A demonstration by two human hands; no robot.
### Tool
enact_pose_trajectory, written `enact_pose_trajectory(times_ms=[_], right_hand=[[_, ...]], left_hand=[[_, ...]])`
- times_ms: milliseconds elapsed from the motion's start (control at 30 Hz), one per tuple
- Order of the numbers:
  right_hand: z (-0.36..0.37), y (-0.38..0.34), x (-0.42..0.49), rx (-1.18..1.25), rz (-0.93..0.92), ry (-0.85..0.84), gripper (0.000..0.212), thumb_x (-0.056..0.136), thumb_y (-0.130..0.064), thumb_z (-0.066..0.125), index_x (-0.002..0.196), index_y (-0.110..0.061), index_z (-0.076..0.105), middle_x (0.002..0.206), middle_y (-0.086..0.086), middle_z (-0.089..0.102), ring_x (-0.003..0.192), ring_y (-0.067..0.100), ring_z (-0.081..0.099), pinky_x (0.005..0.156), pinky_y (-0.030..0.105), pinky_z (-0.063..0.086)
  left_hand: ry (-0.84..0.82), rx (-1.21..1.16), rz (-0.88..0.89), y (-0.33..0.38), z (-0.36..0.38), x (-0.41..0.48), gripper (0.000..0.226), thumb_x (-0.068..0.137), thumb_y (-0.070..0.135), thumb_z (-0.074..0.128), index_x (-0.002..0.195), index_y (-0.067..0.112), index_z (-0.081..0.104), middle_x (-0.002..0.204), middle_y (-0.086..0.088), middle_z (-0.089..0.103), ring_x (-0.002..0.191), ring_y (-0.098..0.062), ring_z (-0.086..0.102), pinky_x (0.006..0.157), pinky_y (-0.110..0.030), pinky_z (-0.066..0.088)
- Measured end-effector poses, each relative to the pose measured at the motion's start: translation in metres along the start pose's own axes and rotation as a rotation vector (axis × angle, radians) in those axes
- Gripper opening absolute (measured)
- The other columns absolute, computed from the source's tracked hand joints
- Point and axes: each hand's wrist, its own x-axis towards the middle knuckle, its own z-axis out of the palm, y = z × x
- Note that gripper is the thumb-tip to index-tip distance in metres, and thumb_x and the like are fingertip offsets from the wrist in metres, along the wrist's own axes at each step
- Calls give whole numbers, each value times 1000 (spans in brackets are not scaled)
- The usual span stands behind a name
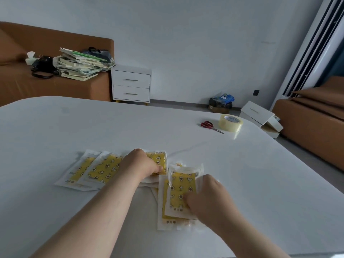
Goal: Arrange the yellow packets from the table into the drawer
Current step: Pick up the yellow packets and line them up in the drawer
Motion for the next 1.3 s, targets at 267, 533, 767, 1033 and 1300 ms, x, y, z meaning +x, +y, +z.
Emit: enact_pose_trajectory(times_ms=[267, 533, 767, 1033, 1300], right_hand=[[11, -10, -16, -398, -210, 41, 58, 91, -54, 49, 126, -9, 40, 123, 7, 50, 117, 23, 48, 96, 27, 38], [12, -13, -20, -321, -179, -37, 42, 86, -50, 57, 106, -18, 40, 101, -2, 51, 94, 18, 48, 77, 25, 35], [16, -8, -22, -395, -192, -16, 63, 83, -61, 52, 127, -19, 38, 124, 3, 42, 124, 24, 39, 102, 30, 33], [8, -11, -22, -364, -143, -95, 61, 80, -64, 57, 117, -20, 37, 106, -3, 48, 107, 20, 47, 85, 29, 35], [3, -14, -22, -243, -118, -196, 59, 72, -55, 74, 114, -24, 45, 101, -11, 52, 96, 12, 51, 76, 24, 44]], left_hand=[[-27, -11, -3, -1, 0, 3, 83, 70, 53, 79, 132, 7, 49, 128, -8, 59, 113, -28, 59, 91, -35, 52], [-59, -203, -18, -5, 0, 3, 86, 66, 40, 87, 132, 5, 44, 130, -12, 56, 116, -31, 56, 90, -35, 50], [-109, -418, 106, -16, 4, 4, 90, 62, 31, 91, 137, 10, 44, 131, -6, 56, 116, -26, 54, 96, -33, 46], [-96, -684, 323, -44, 8, 5, 79, 50, 34, 93, 116, 17, 54, 129, 4, 62, 121, -18, 55, 106, -45, 42], [-39, -890, 403, -56, 12, 3, 41, 66, 3, 86, 92, 20, 60, 98, 4, 72, 102, -16, 64, 96, -42, 51]])
